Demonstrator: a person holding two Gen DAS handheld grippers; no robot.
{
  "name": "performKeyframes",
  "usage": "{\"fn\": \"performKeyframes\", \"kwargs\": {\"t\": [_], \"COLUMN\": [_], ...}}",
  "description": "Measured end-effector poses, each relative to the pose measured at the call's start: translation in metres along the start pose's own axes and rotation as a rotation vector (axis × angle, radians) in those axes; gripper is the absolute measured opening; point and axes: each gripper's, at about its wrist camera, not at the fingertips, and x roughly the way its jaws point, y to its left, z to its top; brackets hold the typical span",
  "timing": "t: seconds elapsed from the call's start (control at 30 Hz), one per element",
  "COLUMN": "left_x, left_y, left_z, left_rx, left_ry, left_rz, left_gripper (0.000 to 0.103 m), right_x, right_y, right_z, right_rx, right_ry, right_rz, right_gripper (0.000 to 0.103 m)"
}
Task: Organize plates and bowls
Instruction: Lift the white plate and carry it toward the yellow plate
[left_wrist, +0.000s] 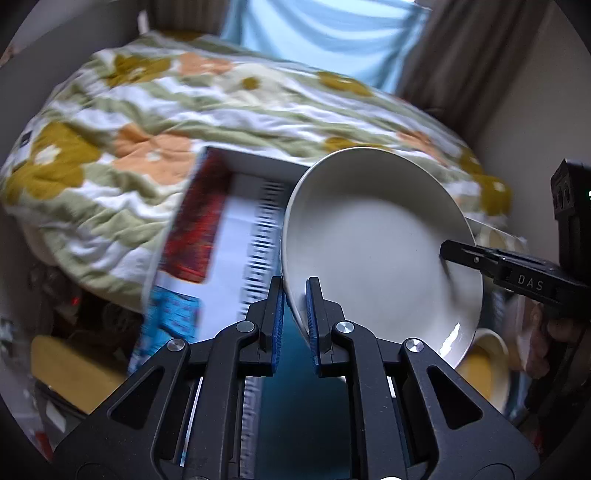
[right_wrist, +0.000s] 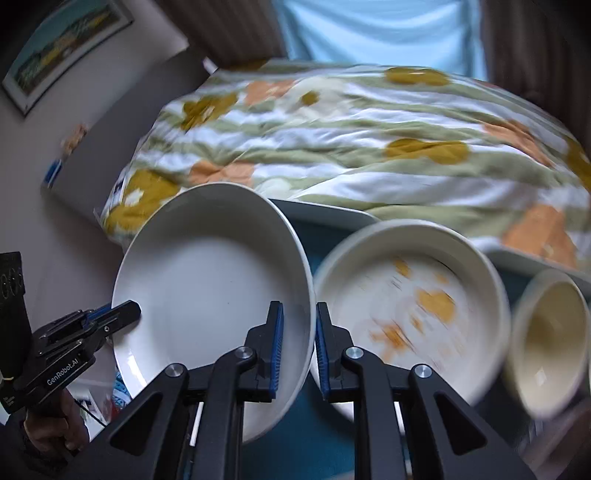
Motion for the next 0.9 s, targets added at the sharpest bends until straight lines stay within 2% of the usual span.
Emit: {"fn": "performKeyframes", "kwargs": {"t": [0.13,0.27,0.53,0.7,0.9], "left_x": [-0.020,-0.029,-0.018,0.003,0.023], "left_y": [-0.046,-0.088,-0.145,-0.169,-0.187], "left_z": [-0.020,-0.052,-0.130,-0.156,-0.162], "left_rx": [0.095,0.156,0.239,0.285,0.329], "left_ry": [-0.003,0.021,0.115,0.160,0.188], "left_rz": [-0.028,-0.045,-0.101,-0.132,-0.144], "left_gripper": [0.010,0.010,0.010,0.010,0.010], "right_x": [-0.047,-0.082,-0.111,-0.117,-0.120], "right_y": [-0.017,-0.039,-0.078,-0.100,-0.113], "right_z": [-0.043,-0.101,-0.195,-0.228,-0.240], "right_rx": [0.068,0.146,0.271,0.340,0.391], "right_ry": [-0.048,-0.042,-0.016,-0.018,-0.031], "right_rz": [-0.020,-0.046,-0.096,-0.124,-0.145], "right_gripper": [0.015,0.015,0.015,0.015,0.015]}}
